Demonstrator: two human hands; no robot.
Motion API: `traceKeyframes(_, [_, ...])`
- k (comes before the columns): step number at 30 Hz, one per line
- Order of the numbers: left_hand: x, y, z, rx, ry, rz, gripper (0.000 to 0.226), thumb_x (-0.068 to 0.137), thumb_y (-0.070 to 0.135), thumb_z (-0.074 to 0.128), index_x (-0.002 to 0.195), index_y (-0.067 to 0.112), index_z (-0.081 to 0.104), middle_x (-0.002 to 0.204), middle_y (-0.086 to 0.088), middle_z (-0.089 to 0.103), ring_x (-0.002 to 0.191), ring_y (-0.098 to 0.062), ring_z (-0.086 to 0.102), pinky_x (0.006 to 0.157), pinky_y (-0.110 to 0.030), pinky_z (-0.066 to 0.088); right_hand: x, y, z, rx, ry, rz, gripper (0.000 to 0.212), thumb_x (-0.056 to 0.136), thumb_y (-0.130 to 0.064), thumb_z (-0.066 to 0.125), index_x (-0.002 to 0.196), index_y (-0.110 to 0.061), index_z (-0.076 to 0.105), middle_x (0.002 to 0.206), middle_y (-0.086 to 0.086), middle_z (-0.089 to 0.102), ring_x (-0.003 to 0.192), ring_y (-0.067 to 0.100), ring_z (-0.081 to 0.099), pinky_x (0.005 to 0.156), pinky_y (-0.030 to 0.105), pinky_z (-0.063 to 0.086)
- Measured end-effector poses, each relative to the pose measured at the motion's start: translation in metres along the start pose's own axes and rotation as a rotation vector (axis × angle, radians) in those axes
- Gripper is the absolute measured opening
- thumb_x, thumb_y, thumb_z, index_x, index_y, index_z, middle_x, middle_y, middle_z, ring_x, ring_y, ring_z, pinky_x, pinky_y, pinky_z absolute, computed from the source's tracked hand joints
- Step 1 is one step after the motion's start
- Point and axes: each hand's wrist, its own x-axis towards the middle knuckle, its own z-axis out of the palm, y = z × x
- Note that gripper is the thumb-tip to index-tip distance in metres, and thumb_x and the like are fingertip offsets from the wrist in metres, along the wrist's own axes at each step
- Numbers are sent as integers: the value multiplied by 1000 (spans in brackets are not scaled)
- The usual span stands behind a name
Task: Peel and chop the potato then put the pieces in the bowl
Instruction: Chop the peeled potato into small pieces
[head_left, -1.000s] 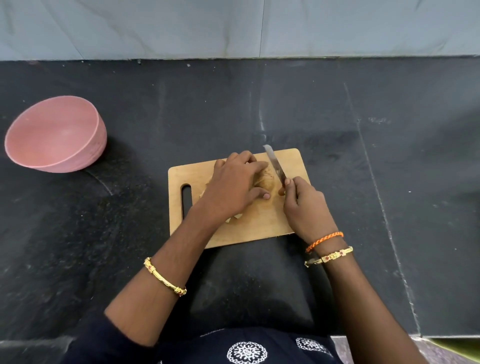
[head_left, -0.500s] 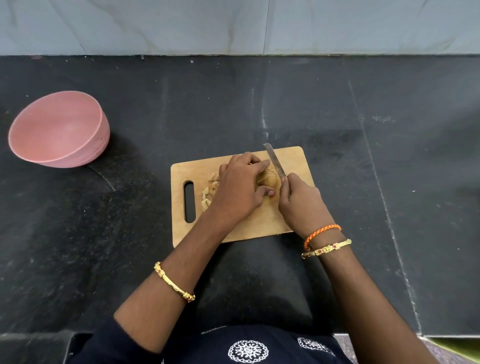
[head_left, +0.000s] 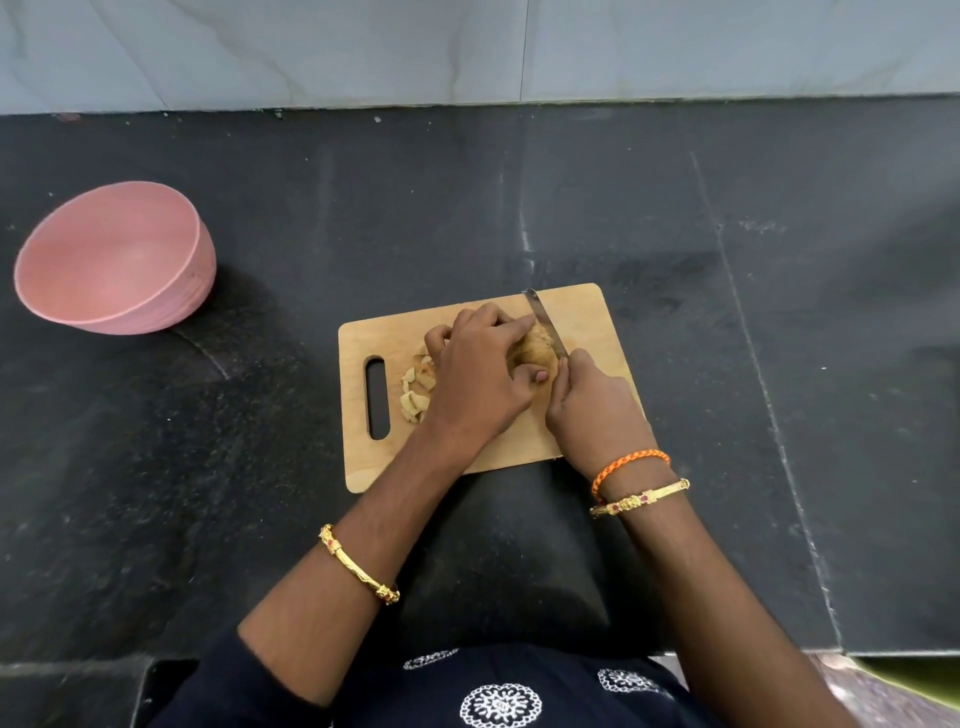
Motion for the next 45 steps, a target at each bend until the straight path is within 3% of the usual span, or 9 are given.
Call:
traceKeyframes(4, [-1,2,-1,58,3,7,47,76,29,70,122,25,61,107,8,57,110,-12,42,78,-26,10,-2,-4,1,-67,-11,19,22,101,-33,27,91,-15,35,78,11,47,78,36,56,65,37,44])
traceKeyframes(13, [-2,4,-2,94,0,16,47,77,32,69,122,27,60,107,10,57,110,-12,39,77,-27,9,-12,0,3,-187,-42,41,18,101,-28,24,93,-16,34,68,3,43,69,26,51,60,33,39])
traceKeyframes(18, [6,-2,-6,76,-10,20,26,81,24,66,106,27,69,102,12,59,106,-14,42,73,-29,9,-55,19,0,-161,-92,100,21,101,-32,24,88,-18,33,71,4,46,71,29,51,63,35,40])
traceKeyframes(22, [10,-6,-8,72,-48,27,30,85,24,64,114,32,65,110,15,60,108,-12,40,77,-30,13,-66,28,-7,-113,-56,112,27,100,-36,26,86,-18,40,76,10,58,76,34,59,70,41,50])
traceKeyframes(30, [7,-3,-8,91,-102,11,46,86,6,57,124,31,58,118,12,56,114,-11,39,75,-26,11,-30,23,-10,-3,25,85,34,99,-37,28,84,-14,48,80,12,59,73,32,59,70,42,50])
traceKeyframes(35, [-1,-2,-22,18,-185,5,65,80,-5,51,138,25,43,134,7,47,126,-12,35,94,-27,16,-23,15,-1,40,51,65,33,100,-37,29,91,-14,52,77,10,60,72,29,61,70,46,54])
traceKeyframes(37, [-11,-6,-26,-59,-155,43,60,79,0,54,132,27,48,127,9,49,121,-9,40,95,-24,15,-24,15,0,56,69,59,33,100,-37,29,90,-14,52,75,9,59,71,28,61,69,46,54])
traceKeyframes(41, [-30,-11,-22,-39,-89,95,40,80,34,66,119,29,59,110,13,50,103,1,37,98,-28,20,-32,15,2,92,138,17,32,100,-36,30,84,-14,48,68,9,55,64,29,58,60,42,51])
traceKeyframes(45, [-30,-13,-12,-64,-24,106,36,79,33,71,114,24,65,102,11,58,97,-5,48,93,-25,23,-33,14,5,139,186,5,31,99,-35,32,81,-13,46,66,12,54,63,33,56,58,45,49])
